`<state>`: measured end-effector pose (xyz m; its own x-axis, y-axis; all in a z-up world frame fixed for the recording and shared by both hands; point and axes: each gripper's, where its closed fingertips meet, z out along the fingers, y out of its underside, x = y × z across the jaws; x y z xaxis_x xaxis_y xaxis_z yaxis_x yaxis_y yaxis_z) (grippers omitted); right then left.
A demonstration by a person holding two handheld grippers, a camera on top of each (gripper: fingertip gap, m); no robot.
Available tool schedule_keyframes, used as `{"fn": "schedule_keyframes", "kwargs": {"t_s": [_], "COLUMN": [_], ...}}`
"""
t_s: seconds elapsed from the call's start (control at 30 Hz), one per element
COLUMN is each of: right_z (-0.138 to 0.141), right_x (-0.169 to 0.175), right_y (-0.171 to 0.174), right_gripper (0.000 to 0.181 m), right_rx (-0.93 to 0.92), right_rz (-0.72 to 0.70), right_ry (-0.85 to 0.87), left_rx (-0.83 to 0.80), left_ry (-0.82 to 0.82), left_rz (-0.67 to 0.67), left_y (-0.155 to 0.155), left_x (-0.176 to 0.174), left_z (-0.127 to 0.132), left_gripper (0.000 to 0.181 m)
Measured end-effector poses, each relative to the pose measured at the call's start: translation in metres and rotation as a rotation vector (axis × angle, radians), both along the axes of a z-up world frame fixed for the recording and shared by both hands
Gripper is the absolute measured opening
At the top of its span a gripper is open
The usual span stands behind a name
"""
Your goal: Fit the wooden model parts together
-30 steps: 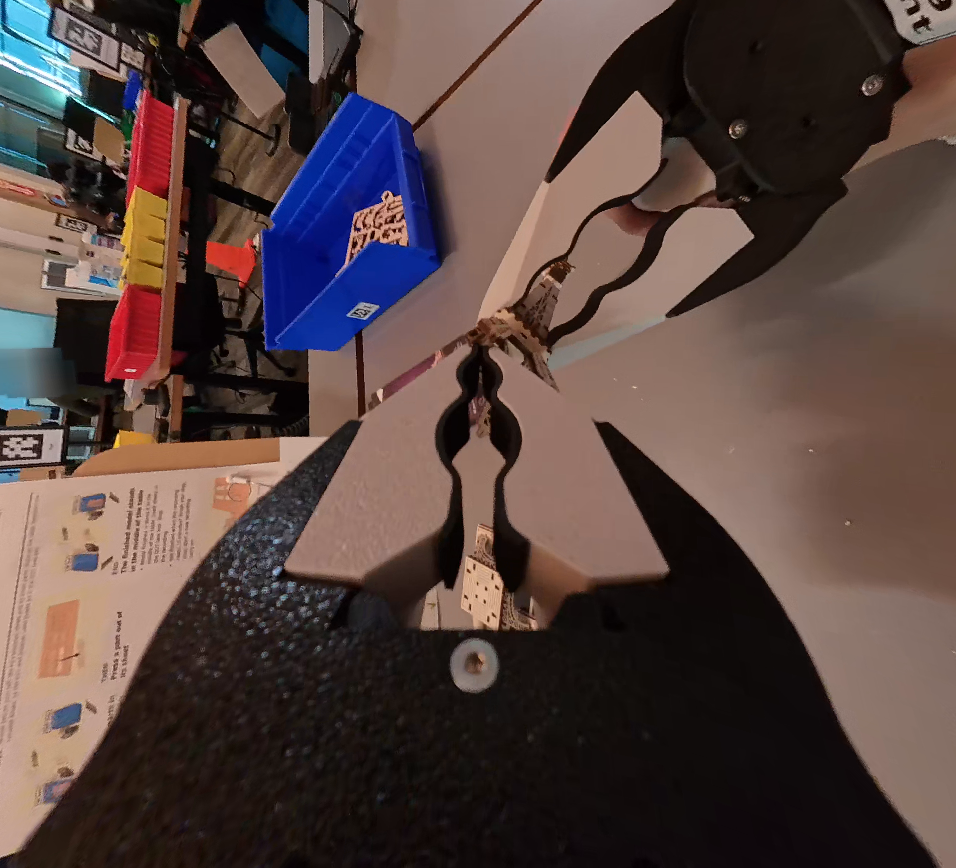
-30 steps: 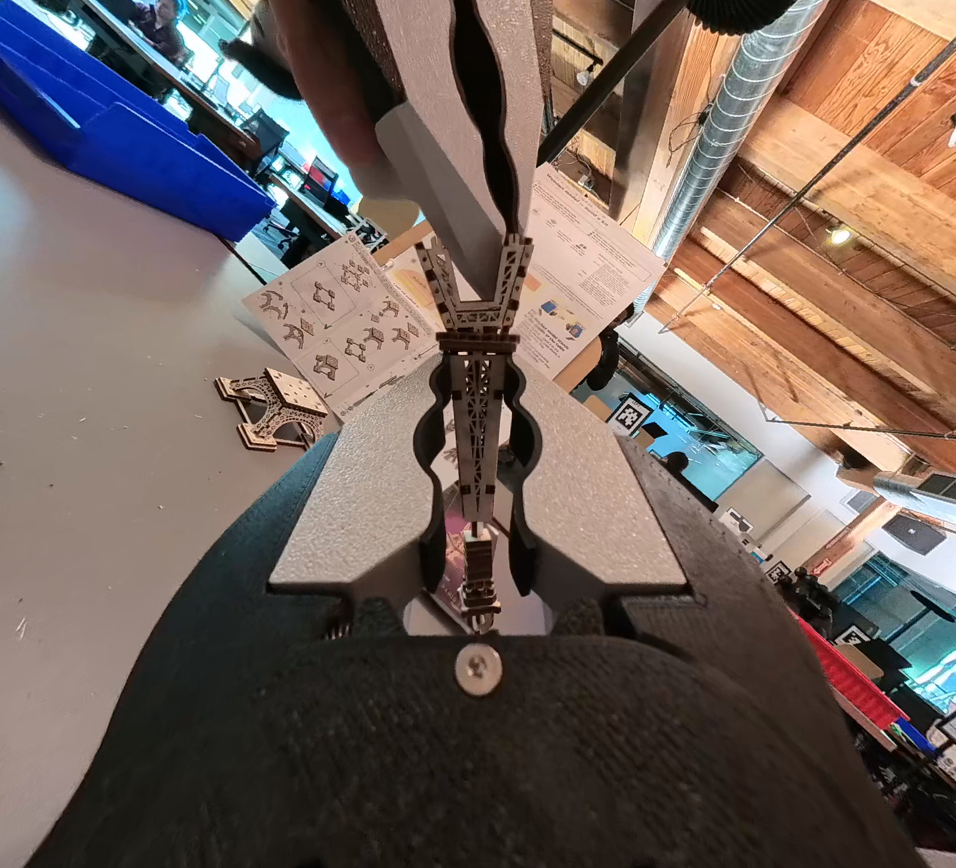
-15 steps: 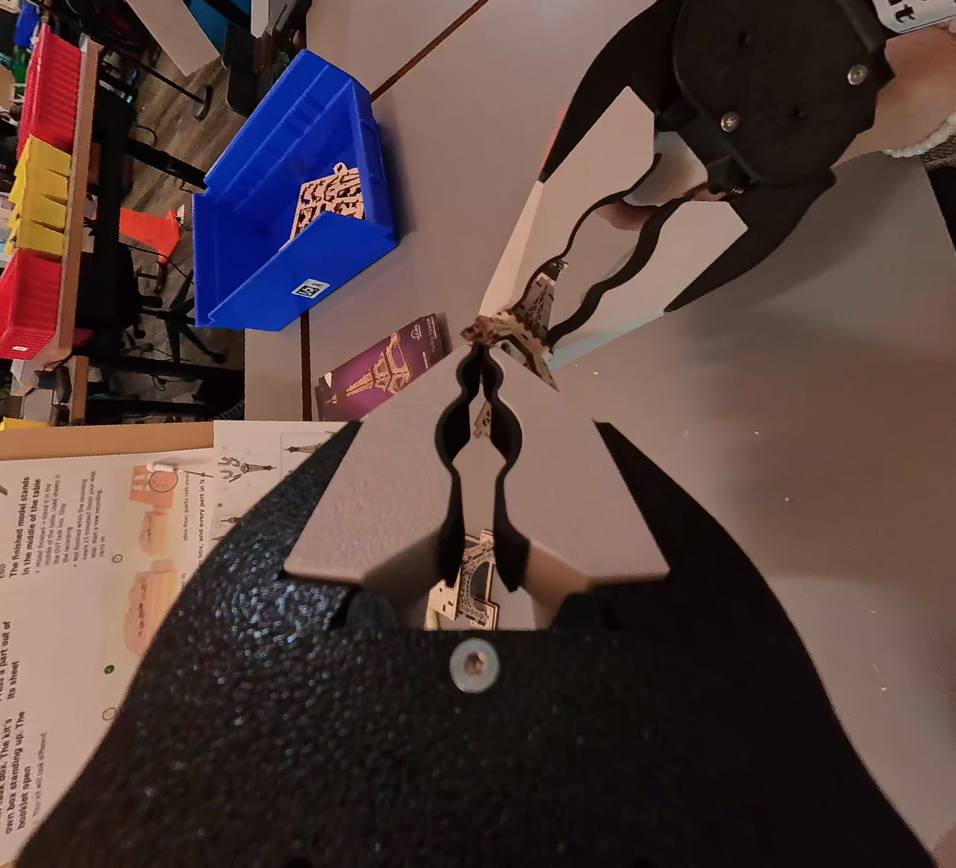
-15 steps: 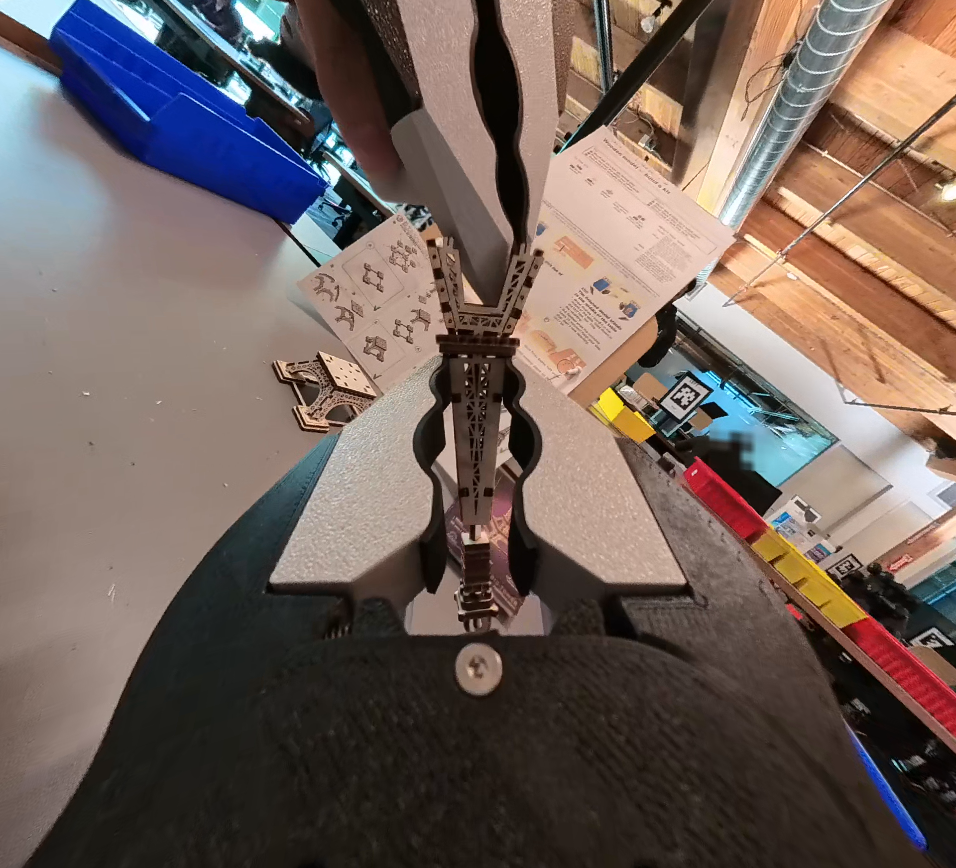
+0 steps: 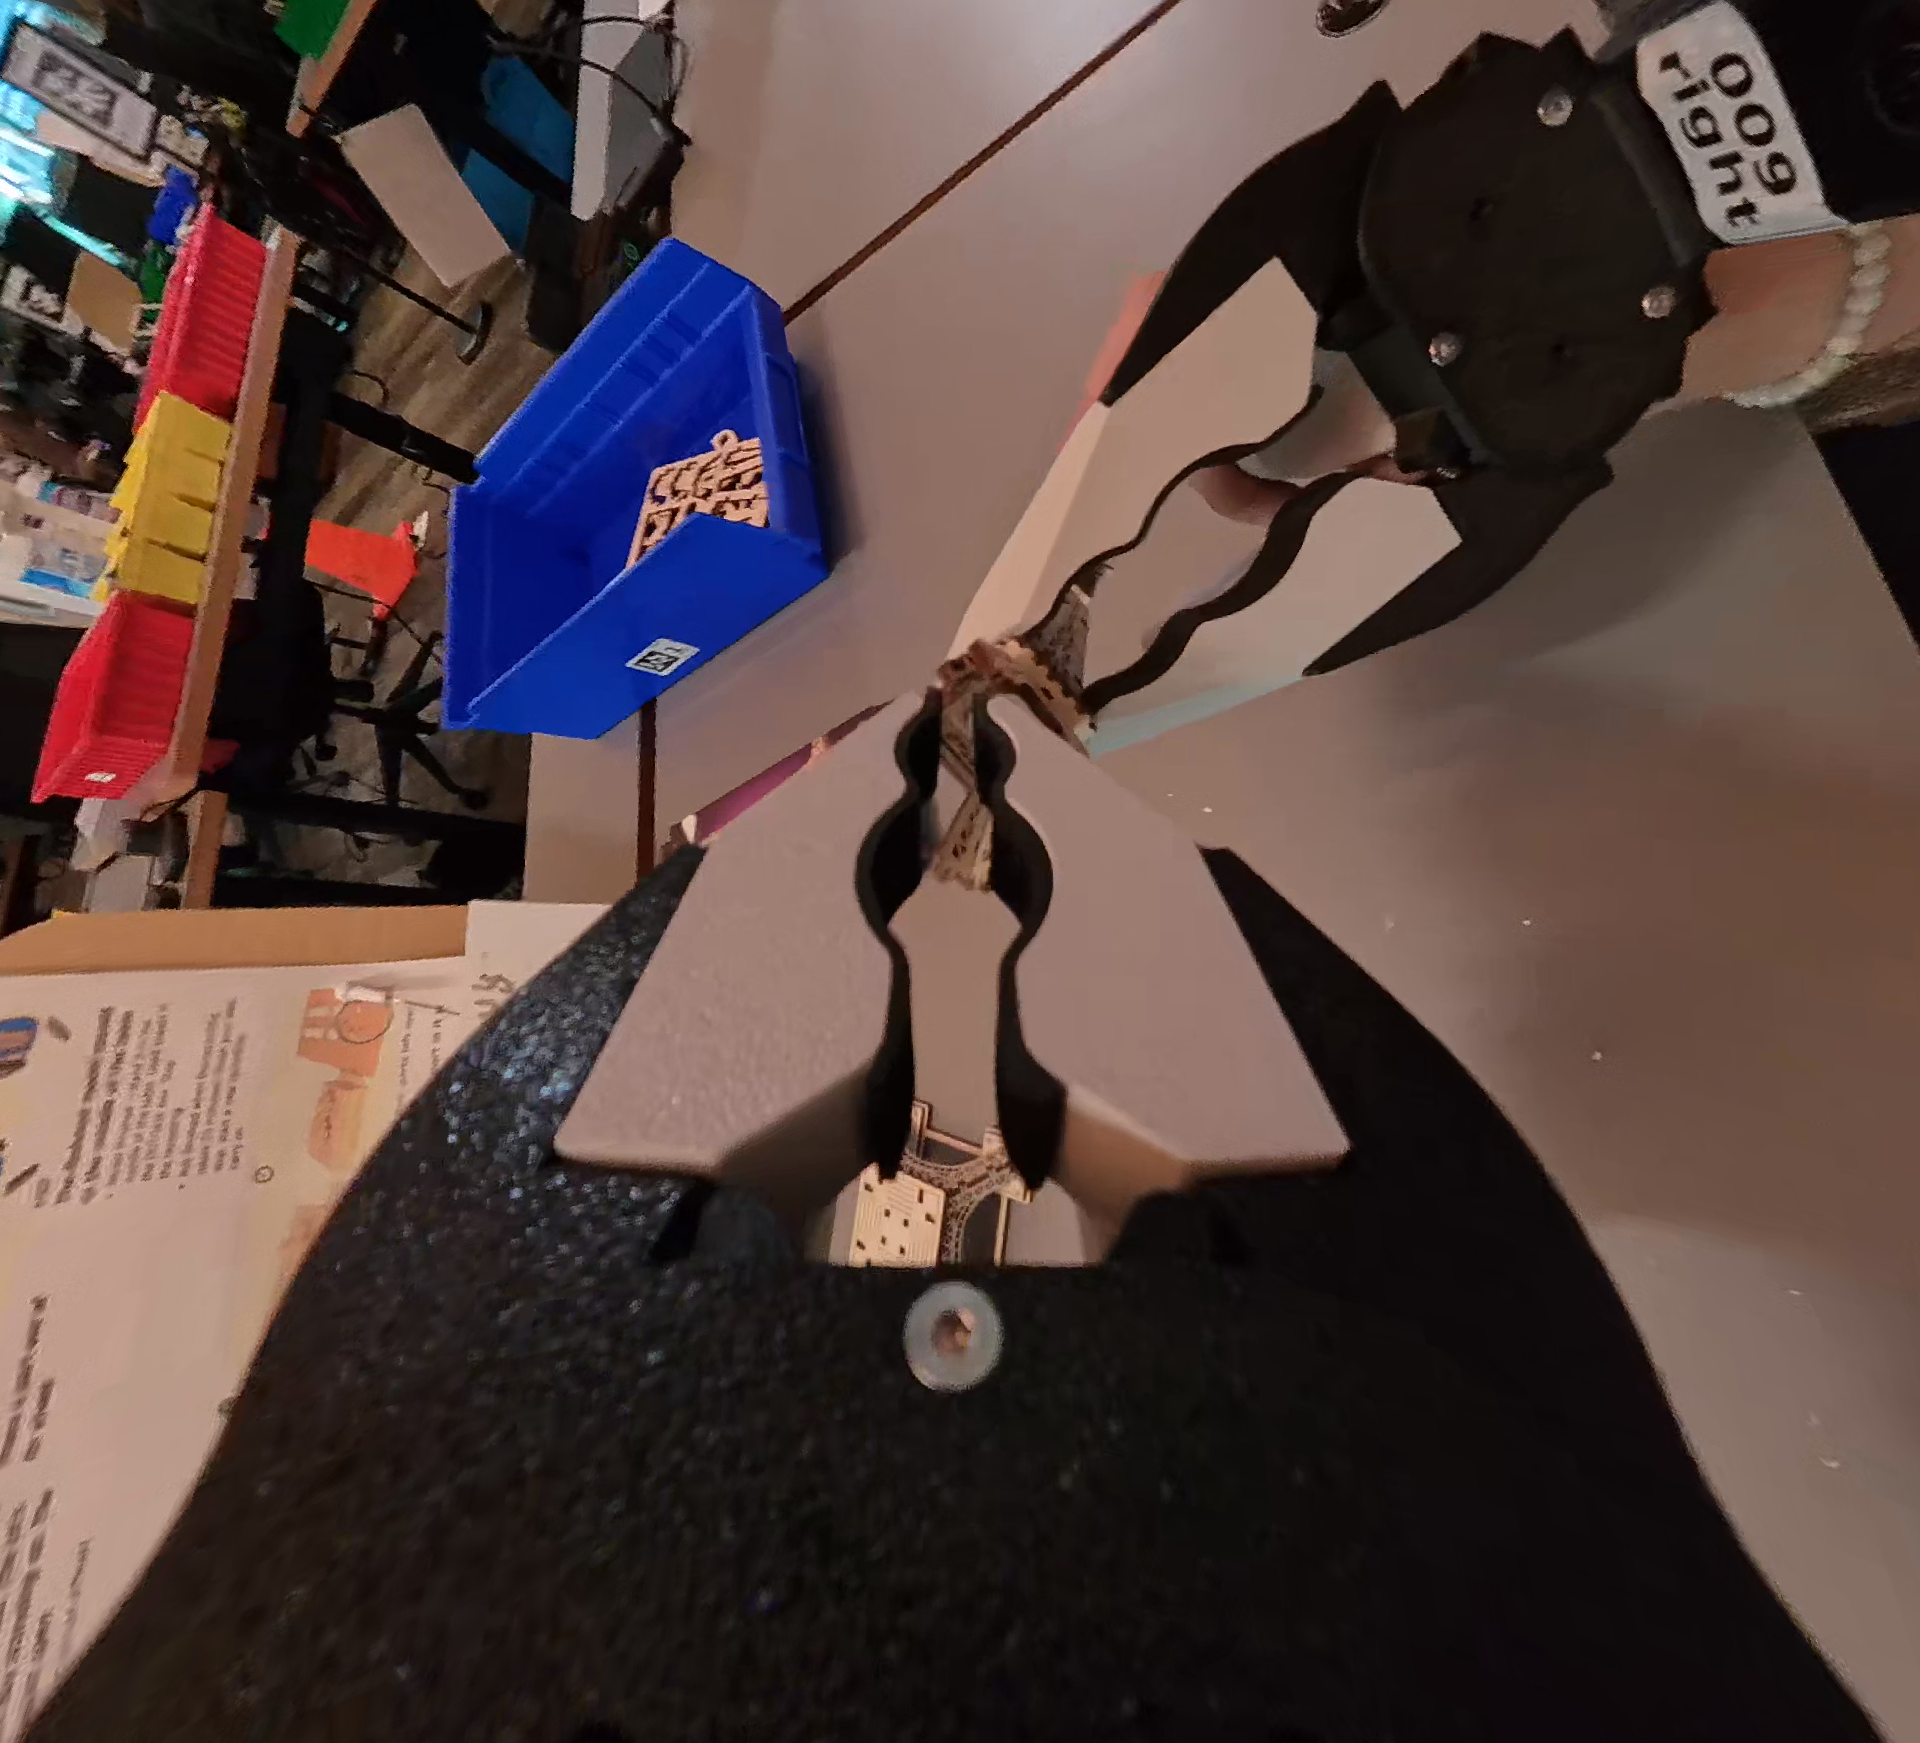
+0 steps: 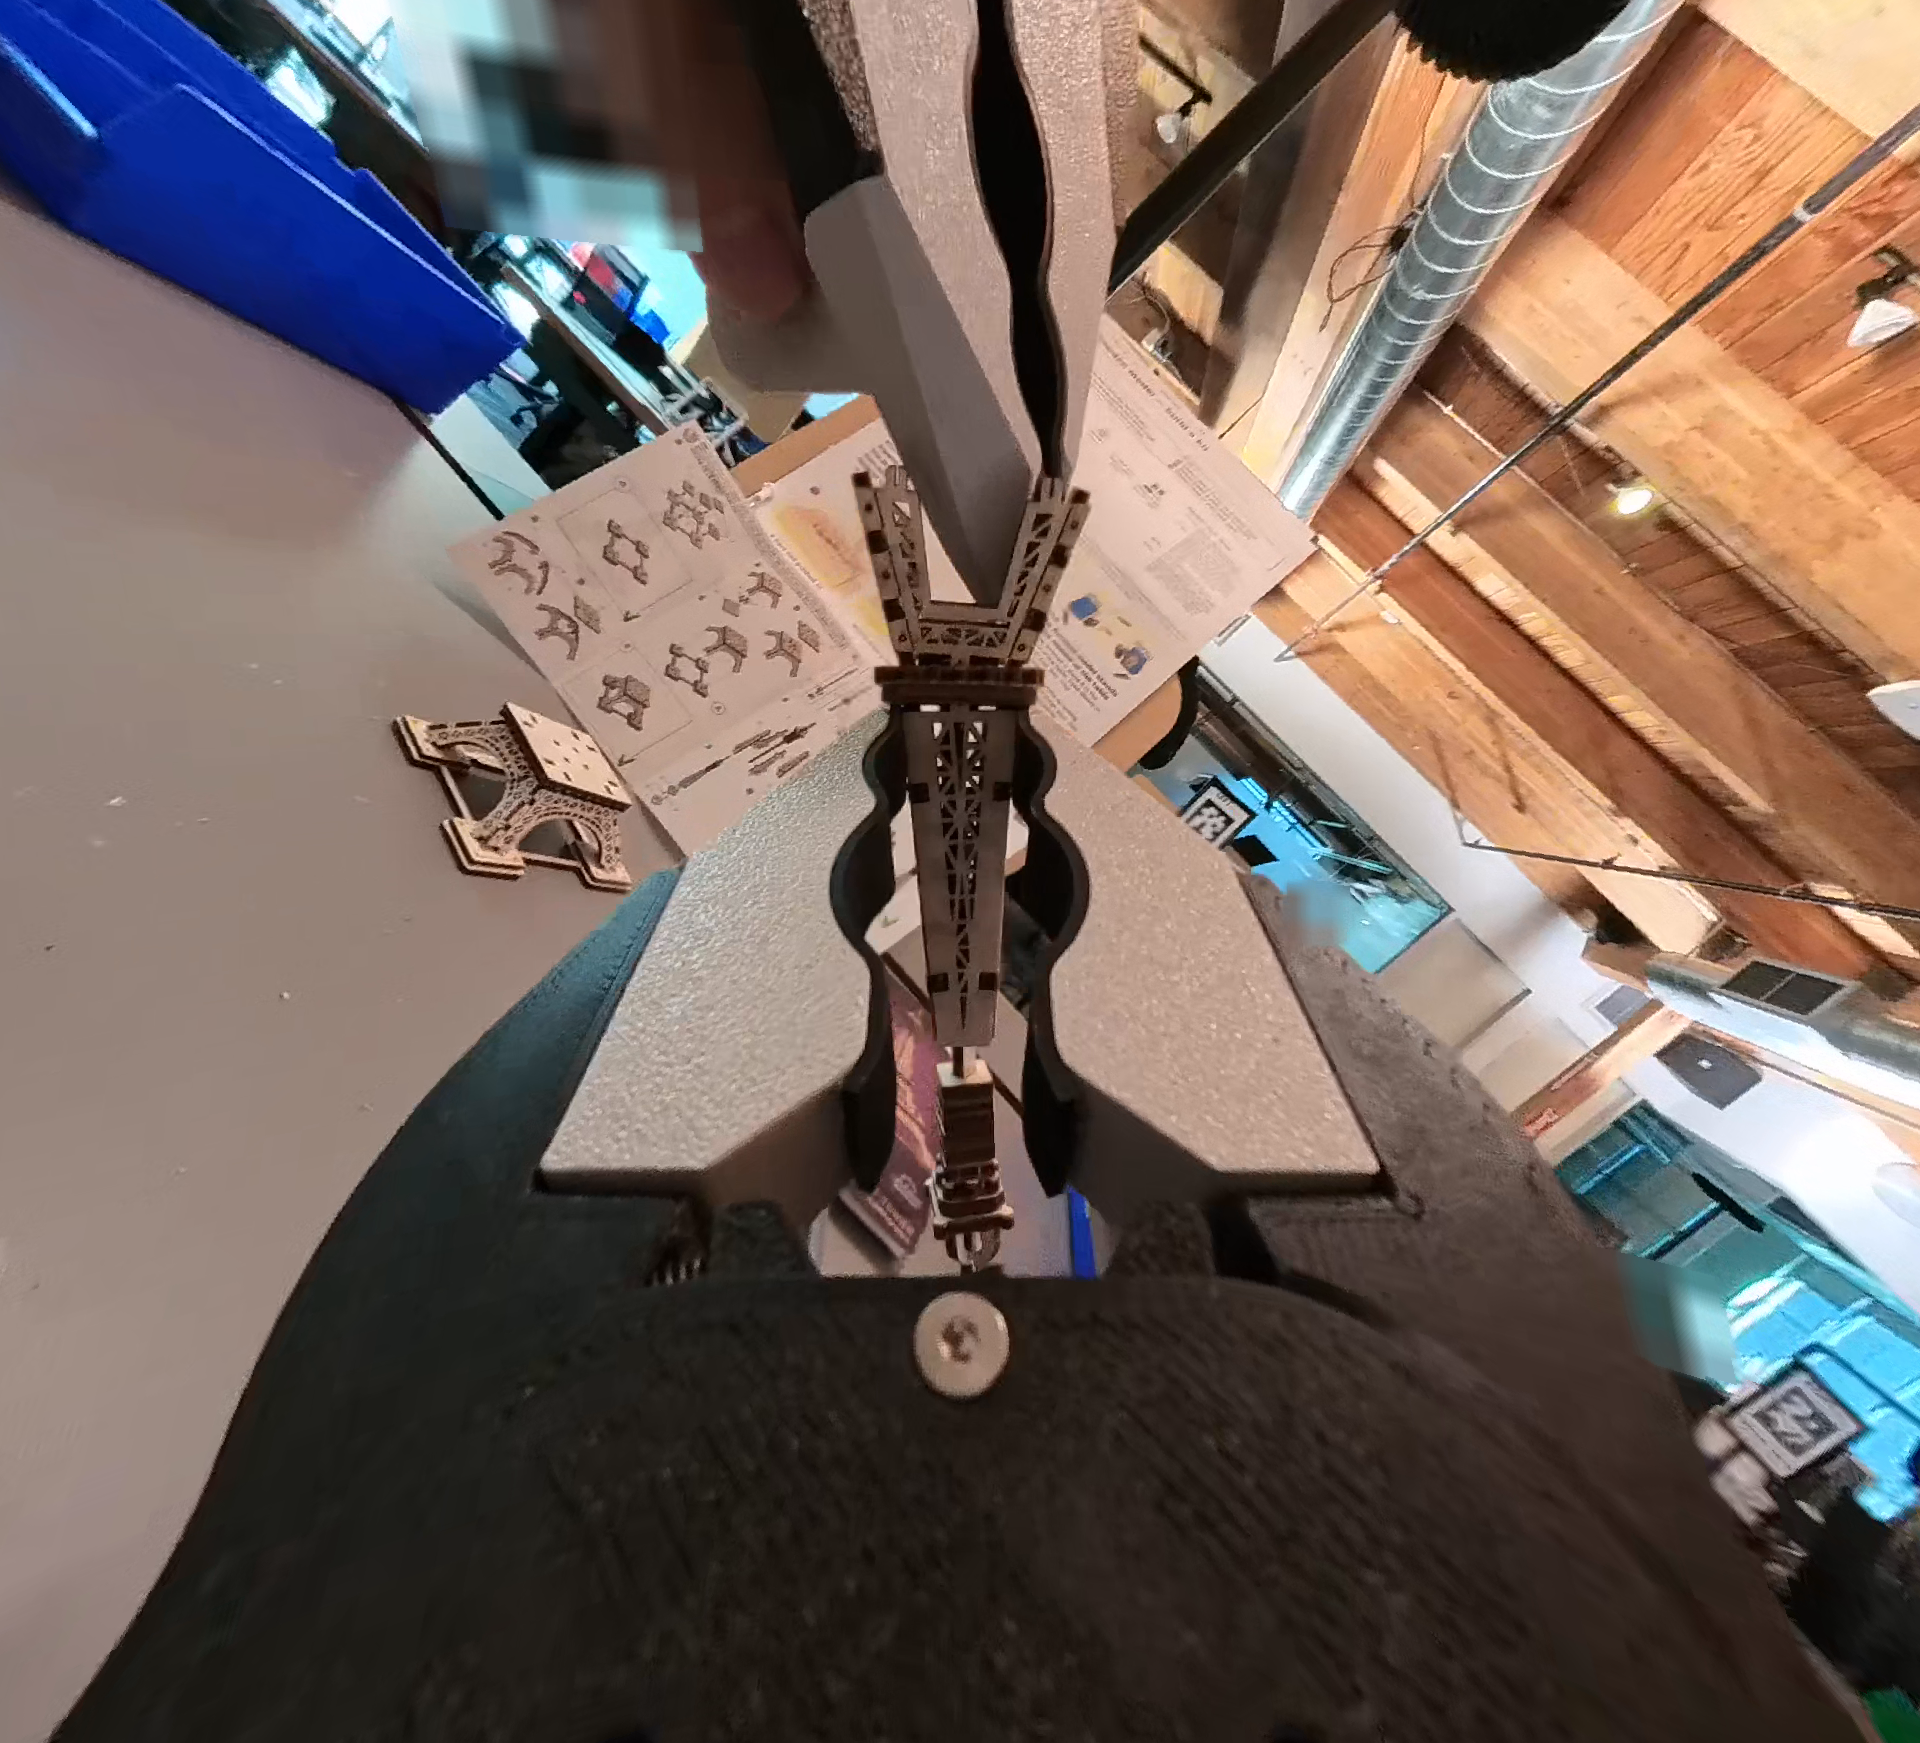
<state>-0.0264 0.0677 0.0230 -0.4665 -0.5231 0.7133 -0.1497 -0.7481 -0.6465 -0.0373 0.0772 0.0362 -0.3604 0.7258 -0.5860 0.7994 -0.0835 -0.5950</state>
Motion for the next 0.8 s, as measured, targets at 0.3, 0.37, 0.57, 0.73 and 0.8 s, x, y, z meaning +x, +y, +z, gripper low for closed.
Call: {"fn": "schedule_keyframes", "kwargs": {"t_s": [0.3, 0.37, 0.57, 0.73, 0.8], "right_z": [-0.015, -0.018, -0.03, -0.036, -0.038], "right_x": [0.007, 0.006, 0.007, 0.011, 0.011], "right_y": [0.016, 0.02, 0.034, 0.037, 0.037], "right_gripper": [0.018, 0.018, 0.018, 0.018, 0.018], "right_rx": [0.251, 0.291, 0.356, 0.35, 0.343], "right_rz": [0.341, 0.408, 0.53, 0.535, 0.53], "right_ry": [0.019, 0.032, 0.12, 0.157, 0.167], "left_rx": [-0.028, -0.028, 0.034, 0.091, 0.106], "left_ry": [-0.191, -0.186, -0.231, -0.238, -0.241], "left_rz": [-0.046, -0.075, -0.107, -0.1, -0.087], "left_y": [0.024, 0.029, 0.035, 0.037, 0.037], "left_x": [0.017, 0.011, 0.004, 0.007, 0.011], "left_z": [-0.009, -0.007, -0.021, -0.029, -0.031], "left_gripper": [0.018, 0.016, 0.011, 0.01, 0.014]}}
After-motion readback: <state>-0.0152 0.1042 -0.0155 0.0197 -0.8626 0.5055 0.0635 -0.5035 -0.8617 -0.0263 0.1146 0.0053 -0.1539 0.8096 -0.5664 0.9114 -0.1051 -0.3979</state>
